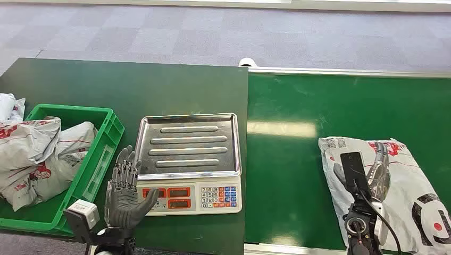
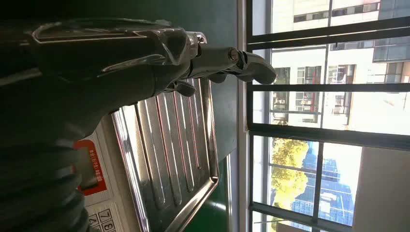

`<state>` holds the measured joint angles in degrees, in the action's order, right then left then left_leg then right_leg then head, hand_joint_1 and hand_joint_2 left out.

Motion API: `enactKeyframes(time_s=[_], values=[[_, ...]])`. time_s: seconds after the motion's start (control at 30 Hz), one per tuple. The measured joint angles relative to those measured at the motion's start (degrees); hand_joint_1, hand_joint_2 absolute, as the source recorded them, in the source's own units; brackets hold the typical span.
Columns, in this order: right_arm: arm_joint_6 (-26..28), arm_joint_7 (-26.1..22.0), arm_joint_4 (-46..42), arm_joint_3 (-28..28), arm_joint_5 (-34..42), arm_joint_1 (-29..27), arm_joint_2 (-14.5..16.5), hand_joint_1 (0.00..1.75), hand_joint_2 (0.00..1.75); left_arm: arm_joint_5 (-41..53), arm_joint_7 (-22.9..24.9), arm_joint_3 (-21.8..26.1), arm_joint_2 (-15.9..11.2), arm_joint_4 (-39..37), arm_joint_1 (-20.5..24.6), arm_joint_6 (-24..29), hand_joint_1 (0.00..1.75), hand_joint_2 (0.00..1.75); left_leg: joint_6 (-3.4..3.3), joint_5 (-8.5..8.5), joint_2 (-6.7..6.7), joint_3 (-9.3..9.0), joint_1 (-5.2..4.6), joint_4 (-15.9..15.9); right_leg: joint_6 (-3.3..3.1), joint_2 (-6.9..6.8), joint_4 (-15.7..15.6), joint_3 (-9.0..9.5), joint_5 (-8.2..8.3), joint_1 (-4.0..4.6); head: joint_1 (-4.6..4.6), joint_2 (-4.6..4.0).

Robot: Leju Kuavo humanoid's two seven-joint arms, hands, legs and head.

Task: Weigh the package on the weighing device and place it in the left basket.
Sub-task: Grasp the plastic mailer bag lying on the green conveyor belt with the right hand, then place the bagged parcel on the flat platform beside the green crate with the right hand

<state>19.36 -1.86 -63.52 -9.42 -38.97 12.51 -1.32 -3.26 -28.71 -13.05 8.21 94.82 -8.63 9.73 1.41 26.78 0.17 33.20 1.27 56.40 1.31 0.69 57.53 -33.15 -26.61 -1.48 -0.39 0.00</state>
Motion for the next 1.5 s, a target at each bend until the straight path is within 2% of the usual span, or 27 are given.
enactKeyframes(time_s=[0.13, 0.23, 0.27, 0.37, 0.4, 0.63, 0.87, 1.03, 1.27, 1.4, 1.5], values=[[0.62, 2.01, 4.37, -3.44, -1.52, 0.61, -0.42, 0.00, 1.75, -0.03, 0.50, -0.15, 0.02, -0.39, 0.76, 0.06, 0.00, 1.75, 0.01, 0.01, 0.01, 0.01, 0.01, 0.00, 0.00, 0.00, 0.00, -0.02, -0.01, 0.01, -0.03, 0.00], [-0.18, 7.66, 7.45, -5.77, -6.00, 0.90, -0.57, 0.00, 1.75, 0.03, 0.90, -0.26, 0.04, -0.80, 1.26, 0.04, 0.00, 1.75, 0.01, 0.01, 0.03, 0.01, 0.02, -0.02, 0.00, 0.00, 0.00, -0.02, -0.02, 0.02, -0.03, 0.00], [-1.23, 10.80, 8.63, -6.14, -8.62, 1.11, -0.69, 0.35, 1.75, 0.09, 0.96, -0.29, 0.05, -1.01, 1.43, 0.03, 0.00, 1.75, 0.01, 0.01, 0.05, 0.01, 0.02, -0.02, 0.00, 0.01, 0.00, -0.02, -0.02, 0.02, -0.03, 0.00], [-7.04, 19.05, 12.72, -6.39, -16.27, 2.09, -1.04, 1.66, 1.75, 0.33, 0.95, -0.61, 0.05, -2.26, 2.34, 0.07, 0.00, 1.75, 0.00, 0.01, 0.07, 0.00, 0.01, -0.02, 0.00, 0.01, 0.00, 0.01, -0.02, 0.02, -0.01, 0.00], [-8.72, 20.04, 13.91, -6.41, -17.70, 2.46, -1.03, 1.75, 1.75, 0.41, 0.91, -0.76, 0.05, -2.82, 2.64, 0.16, 0.00, 1.75, 0.00, 0.01, 0.07, -0.02, 0.01, -0.02, 0.00, 0.01, 0.00, 0.03, -0.01, 0.02, -0.01, 0.00], [-11.56, 20.66, 16.92, -6.27, -21.39, 4.94, -0.69, 1.75, 1.75, 0.49, 0.56, -0.93, 0.05, -4.26, 3.08, 1.09, 0.00, 1.75, 0.00, 0.01, 0.12, -0.25, 0.01, -0.02, 0.00, 0.02, 0.00, 0.24, 0.00, 0.02, -0.02, 0.00], [-10.48, 19.19, 12.75, -4.48, -23.05, 5.22, 1.28, 1.75, 1.75, 0.52, 0.57, -0.85, 0.05, -4.08, 2.70, 2.05, 0.00, 1.75, 0.00, 0.01, 0.14, -0.29, 0.02, -0.02, -0.01, 0.03, 0.01, 0.27, 0.00, 0.03, -0.02, 0.00], [-5.73, 12.58, 4.33, -0.05, -22.87, 4.59, 3.81, 1.75, 1.75, 0.63, 0.10, -0.82, -0.13, -2.76, 1.65, 3.31, 0.00, 1.75, 0.01, -0.01, 0.09, -0.21, 0.02, -0.02, 0.00, 0.03, 0.03, 0.22, 0.00, 0.03, -0.02, 0.00], [-1.36, -0.69, -6.72, 8.72, -21.32, 6.23, 6.85, 1.75, 1.75, 1.26, -2.59, -1.06, -0.55, -2.26, 1.97, 4.00, 0.00, 1.75, 0.00, -0.01, 0.08, -0.16, 0.01, -0.02, 0.00, 0.01, 0.02, 0.17, -0.01, 0.02, -0.02, 0.00], [-4.16, -5.46, -9.46, 14.22, -21.20, 8.00, 7.85, 1.75, 1.75, 1.38, -3.51, -1.15, -0.77, -2.40, 3.84, 4.00, 0.00, 1.75, 0.00, -0.02, 0.10, -0.18, 0.02, -0.02, -0.01, 0.02, 0.03, 0.18, 0.00, 0.03, -0.02, 0.00], [-10.38, -8.60, -8.92, 18.79, -20.14, 10.45, 8.27, 1.75, 1.75, 0.85, -4.31, -1.16, -1.06, -3.13, 6.05, 4.11, 0.00, 1.75, 0.00, -0.05, 0.10, -0.18, 0.02, -0.02, -0.01, 0.02, 0.03, 0.18, 0.01, 0.03, -0.02, 0.00]])
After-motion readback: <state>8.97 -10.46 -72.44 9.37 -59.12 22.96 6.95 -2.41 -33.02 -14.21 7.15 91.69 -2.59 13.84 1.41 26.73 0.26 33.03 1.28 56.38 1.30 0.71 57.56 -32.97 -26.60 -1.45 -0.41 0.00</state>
